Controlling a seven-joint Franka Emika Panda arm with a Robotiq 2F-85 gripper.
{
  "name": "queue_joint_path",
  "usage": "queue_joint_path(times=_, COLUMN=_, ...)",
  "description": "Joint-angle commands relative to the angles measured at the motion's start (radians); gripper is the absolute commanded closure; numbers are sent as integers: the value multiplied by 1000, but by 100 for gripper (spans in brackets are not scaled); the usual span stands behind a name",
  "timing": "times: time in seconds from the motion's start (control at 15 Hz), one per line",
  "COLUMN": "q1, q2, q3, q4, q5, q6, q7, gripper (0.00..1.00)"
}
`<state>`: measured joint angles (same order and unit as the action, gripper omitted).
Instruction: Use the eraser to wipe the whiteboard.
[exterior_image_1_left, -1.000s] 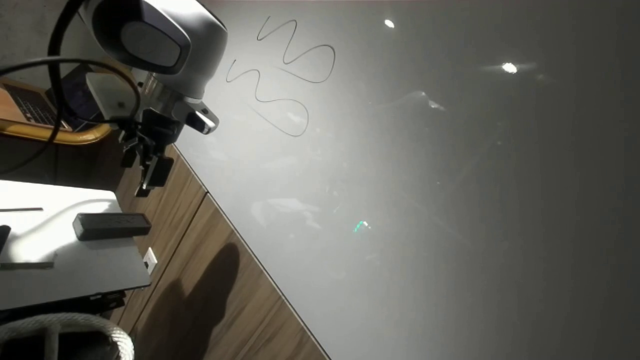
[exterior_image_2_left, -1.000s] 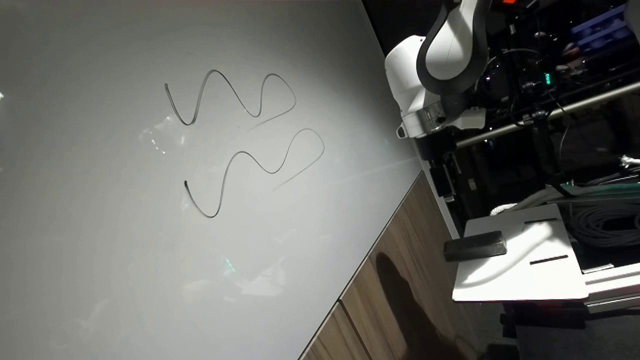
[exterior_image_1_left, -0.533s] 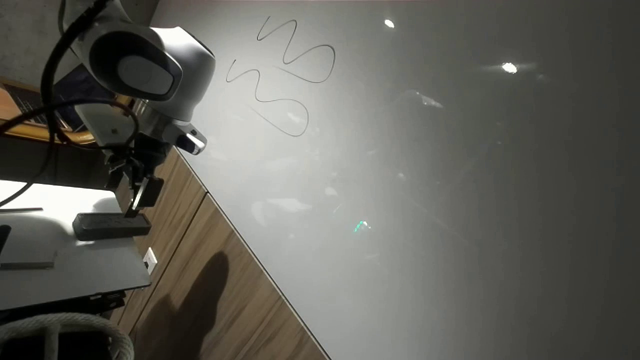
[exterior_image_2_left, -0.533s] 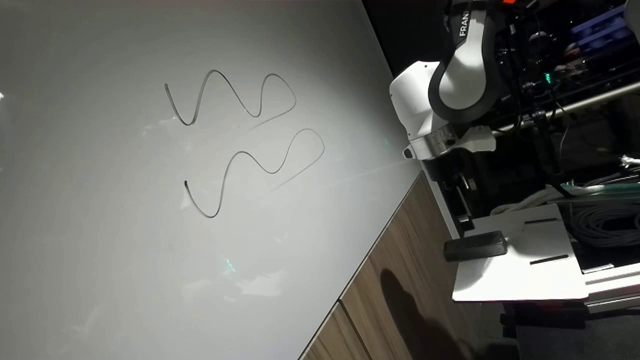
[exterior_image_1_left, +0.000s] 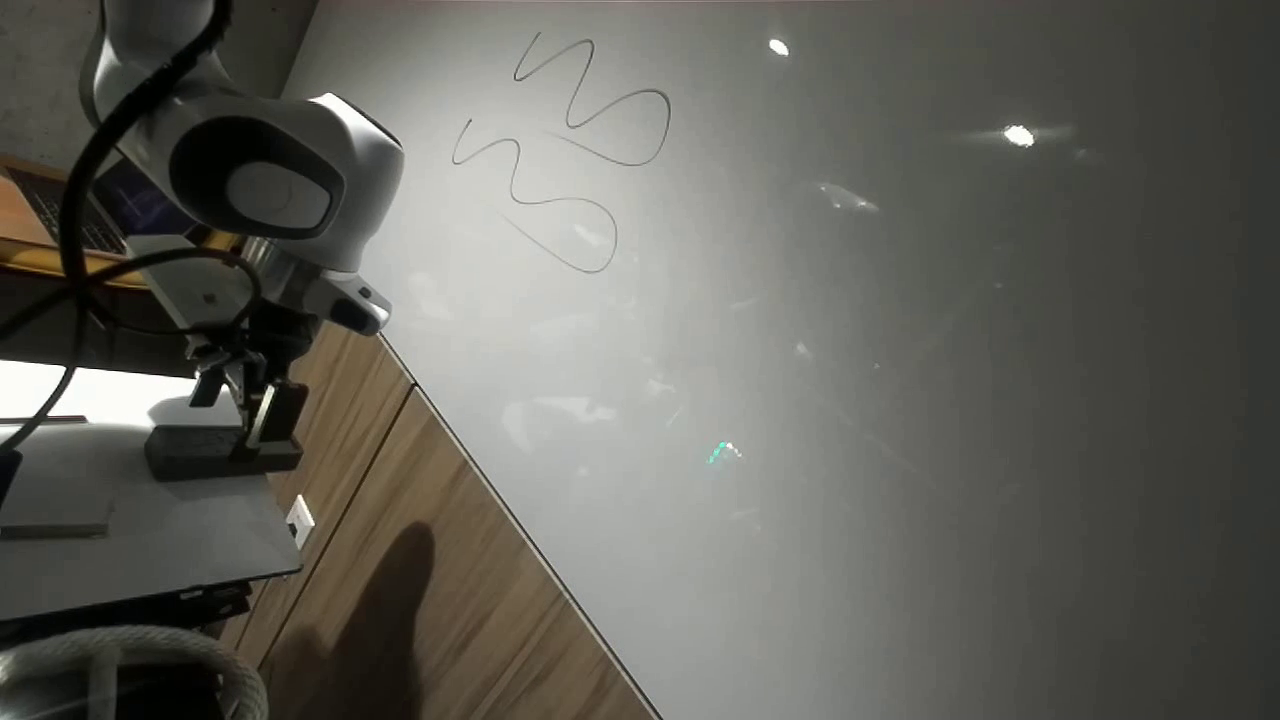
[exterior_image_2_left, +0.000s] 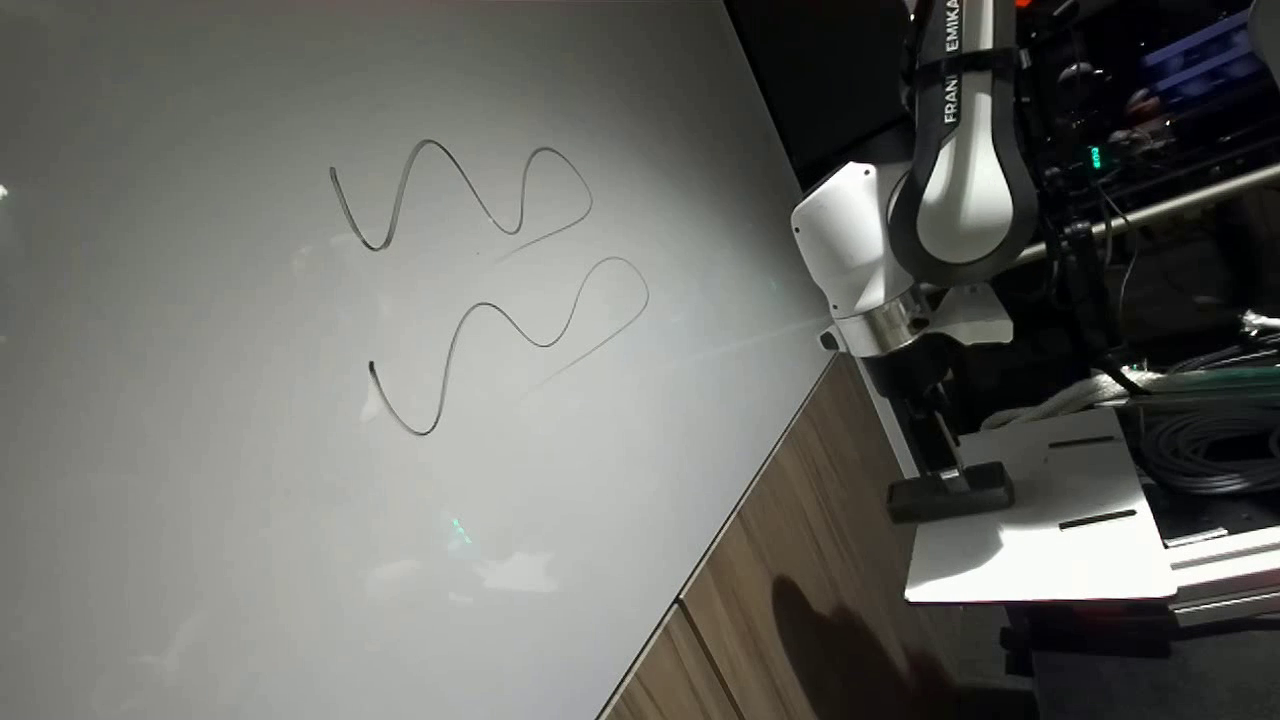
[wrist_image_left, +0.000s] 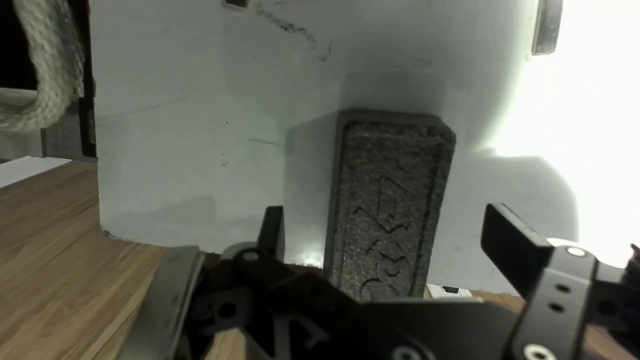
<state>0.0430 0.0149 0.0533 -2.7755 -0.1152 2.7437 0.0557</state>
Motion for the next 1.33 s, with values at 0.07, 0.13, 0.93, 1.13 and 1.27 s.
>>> queue_joint_path(times=0.07, q1=7, q2=23, q3=-6, q4=1, q5=-75, q6=33, q7=77, gripper=0)
queue_joint_path(times=0.13, q1=7, q2=26, q3=-8, q4=2, q5=-81, q6=32, q7=85, gripper=0)
queue_joint_path(times=0.93, q1=23, q2=62, q3=-8, q4=14, q5=-83, q6=35, q7=118, gripper=28)
queue_joint_path(times=1.13, q1=33, q2=57, q3=-8, q4=15, q5=-102, q6=34, q7=137, gripper=51)
queue_joint_path(times=1.27, q1=35, q2=52, q3=-11, q4=18, q5=-109, q6=29, q7=142, gripper=66)
